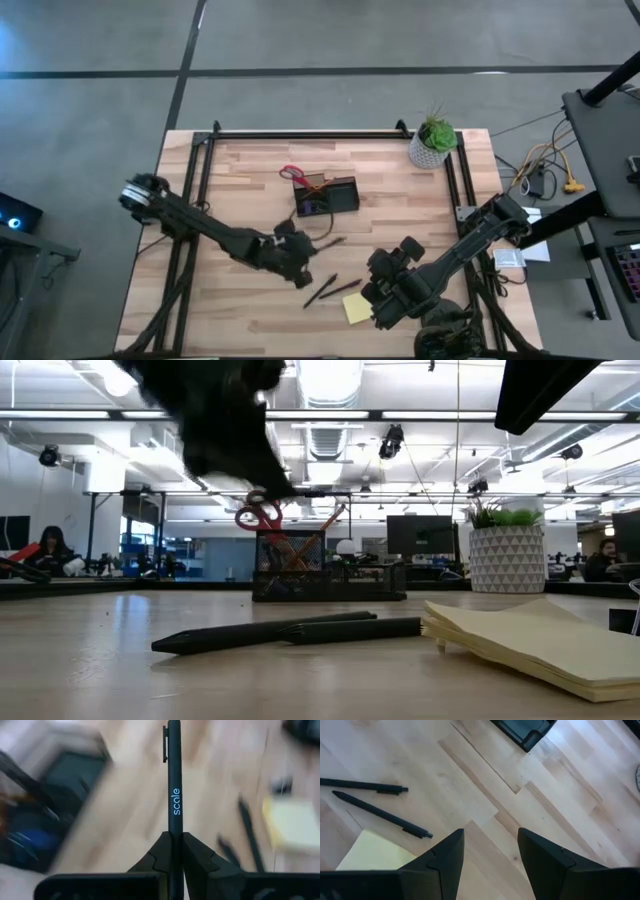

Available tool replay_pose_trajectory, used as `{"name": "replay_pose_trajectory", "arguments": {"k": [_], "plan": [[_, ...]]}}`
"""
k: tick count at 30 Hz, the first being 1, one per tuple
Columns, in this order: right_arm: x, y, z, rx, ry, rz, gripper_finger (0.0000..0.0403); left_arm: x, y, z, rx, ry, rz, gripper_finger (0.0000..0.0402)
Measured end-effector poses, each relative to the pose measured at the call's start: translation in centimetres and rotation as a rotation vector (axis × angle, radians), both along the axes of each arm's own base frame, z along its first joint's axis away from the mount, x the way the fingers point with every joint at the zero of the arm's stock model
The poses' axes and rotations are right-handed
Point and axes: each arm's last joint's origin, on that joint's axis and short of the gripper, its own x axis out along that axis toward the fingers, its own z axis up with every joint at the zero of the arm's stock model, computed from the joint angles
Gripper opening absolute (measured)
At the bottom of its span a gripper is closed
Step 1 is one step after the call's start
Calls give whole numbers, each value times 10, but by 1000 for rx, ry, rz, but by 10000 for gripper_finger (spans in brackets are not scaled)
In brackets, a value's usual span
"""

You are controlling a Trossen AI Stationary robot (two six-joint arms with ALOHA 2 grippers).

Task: Pick and place office supplies into organizer
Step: Put the top pen into the top left section of the desk organizer

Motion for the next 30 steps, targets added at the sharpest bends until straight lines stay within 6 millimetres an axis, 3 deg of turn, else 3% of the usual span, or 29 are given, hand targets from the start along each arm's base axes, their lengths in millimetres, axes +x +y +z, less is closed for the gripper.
{"name": "replay_pose_trajectory", "arguments": {"k": [3, 10, 14, 16, 19, 30], "plan": [[0, 0, 0, 1, -4, -8, 180, -8, 19, 22, 44, -82, 112, 7], [1, -2, 1, -33, -89, -67, 180, -17, 80, 43, 147, -166, 351, 7], [2, -3, 1, -48, -120, -86, 180, -16, 116, 28, 142, -176, 375, 7], [2, -3, 1, -48, -126, -91, 180, -12, 129, 26, 117, -237, 360, 7], [2, -3, 1, -49, -126, -90, 180, -10, 143, 12, 161, -191, 360, 7], [2, -4, -1, -52, -120, -95, 180, 9, 159, -31, 323, -4, 281, 7]]}}
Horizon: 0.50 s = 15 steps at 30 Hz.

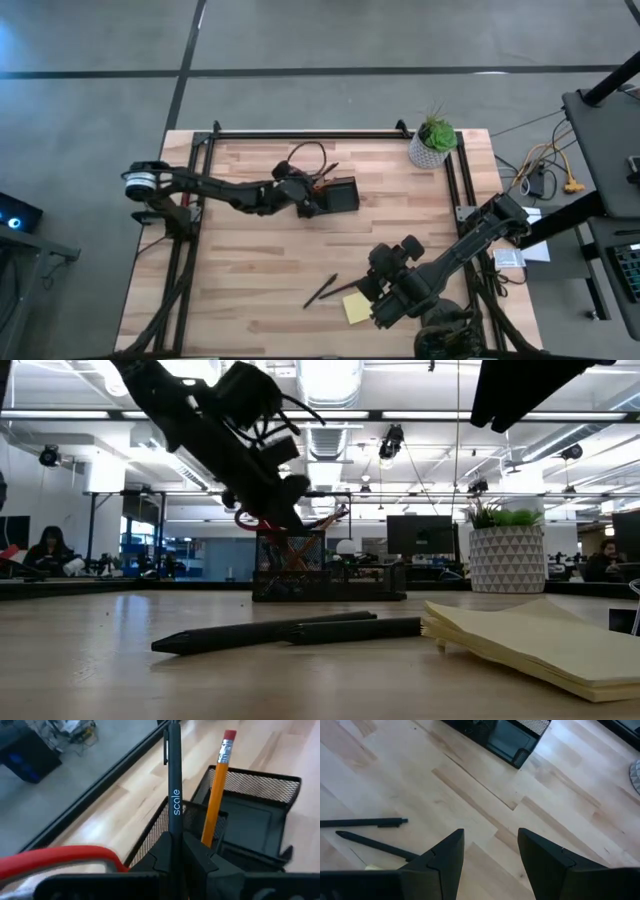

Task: Pick and place office supplies into organizer
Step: Put the top pen into the top left section of the desk organizer

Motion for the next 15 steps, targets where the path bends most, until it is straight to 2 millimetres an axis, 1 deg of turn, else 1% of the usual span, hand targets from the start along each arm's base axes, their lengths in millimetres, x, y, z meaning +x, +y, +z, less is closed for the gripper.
{"name": "replay_pose_trajectory", "arguments": {"k": [4, 8, 11, 15], "plan": [[0, 0, 0, -1, 2, 0, 180, 6, 3, -14, -5, 6, 44, 7], [0, 0, -1, -2, 5, 2, 180, 7, 3, -20, -7, 16, 77, 8], [0, 0, -1, -5, 11, 9, 180, 6, 6, -23, -4, 42, 76, 27], [1, -2, -1, -8, 16, 7, 180, 4, 9, -31, -49, 84, 73, 52]]}}
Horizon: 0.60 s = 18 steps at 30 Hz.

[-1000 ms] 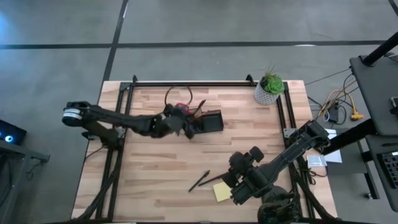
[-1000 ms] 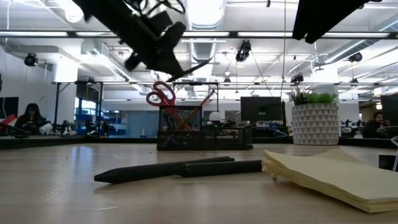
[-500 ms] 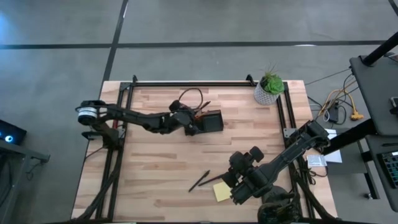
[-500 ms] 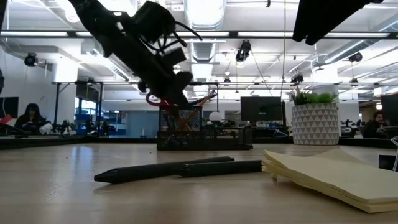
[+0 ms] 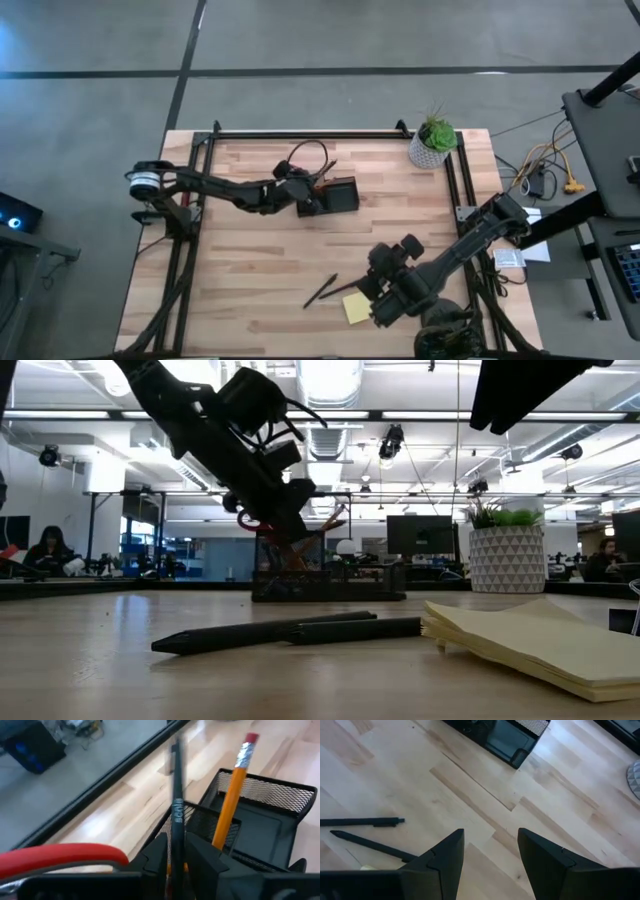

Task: Pick and place office supplies into organizer
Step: Put the top pen into the top left section of the desk organizer

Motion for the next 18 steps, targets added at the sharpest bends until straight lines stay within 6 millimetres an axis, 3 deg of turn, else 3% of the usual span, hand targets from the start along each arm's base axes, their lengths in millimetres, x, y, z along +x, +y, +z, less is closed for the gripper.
{"name": "replay_pose_trajectory", "arguments": {"k": [5, 9, 15, 18], "plan": [[1, -2, 0, -2, 3, -1, 180, -5, 0, -6, -51, 27, 47, 63], [1, -2, 0, -2, 5, 0, 180, -9, -4, 3, -43, 14, 42, 64], [2, -3, 1, 16, -29, -46, 180, -25, -11, 40, -47, -65, 2, 65], [4, -8, 4, 52, -37, -80, 180, -37, -20, 73, -156, -199, -121, 65]]}}
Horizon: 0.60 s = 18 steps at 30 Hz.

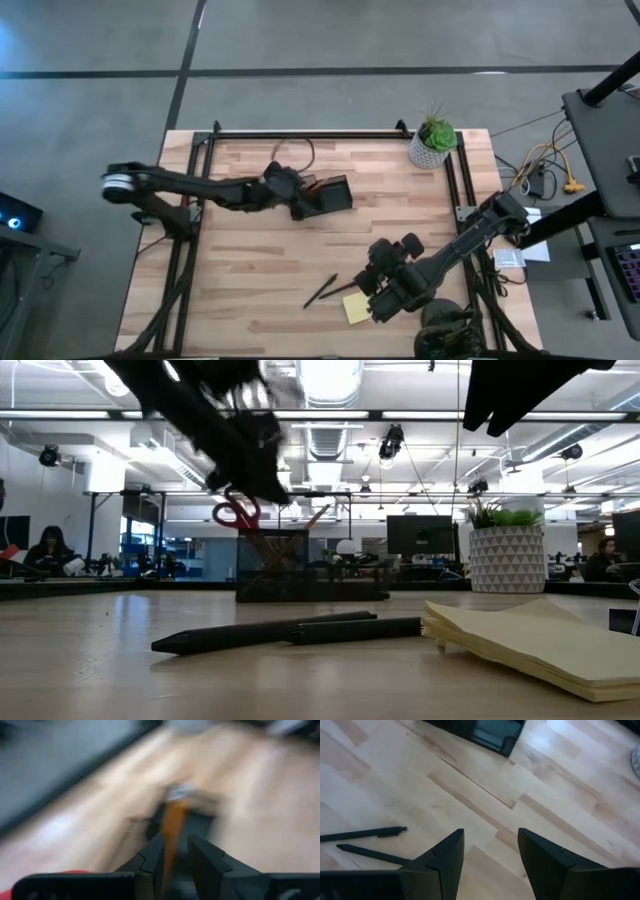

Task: Pick and place office supplies into organizer
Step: Put the top pen into the top left section of the desk organizer

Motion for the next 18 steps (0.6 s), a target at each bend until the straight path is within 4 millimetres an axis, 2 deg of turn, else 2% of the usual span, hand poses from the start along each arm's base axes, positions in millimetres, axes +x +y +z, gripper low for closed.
{"name": "replay_pose_trajectory", "arguments": {"k": [2, 4, 7, 9, 11, 14, 16, 18], "plan": [[1, -4, 0, 20, 19, -6, 180, -10, -7, 7, -151, -55, -112, 65], [2, -6, 0, 16, 29, -3, 180, -17, -21, -1, -231, -36, -202, 65], [3, -8, 0, 0, 31, 7, 180, -24, -43, -6, -191, 11, -279, 65], [3, -8, 1, -6, 37, 19, 180, -26, -52, 9, -144, -70, -319, 65], [3, -8, 1, 1, 49, 25, 180, -27, -70, 14, -169, -113, -399, 65], [2, -8, -1, 26, 74, 24, 180, -25, -114, -3, -288, -73, -477, 65], [1, -7, -1, 32, 75, 17, 180, -25, -137, -30, -298, 30, -437, 66], [0, -7, -3, 32, 77, 10, 180, -22, -156, -47, -321, 70, -386, 72]]}}
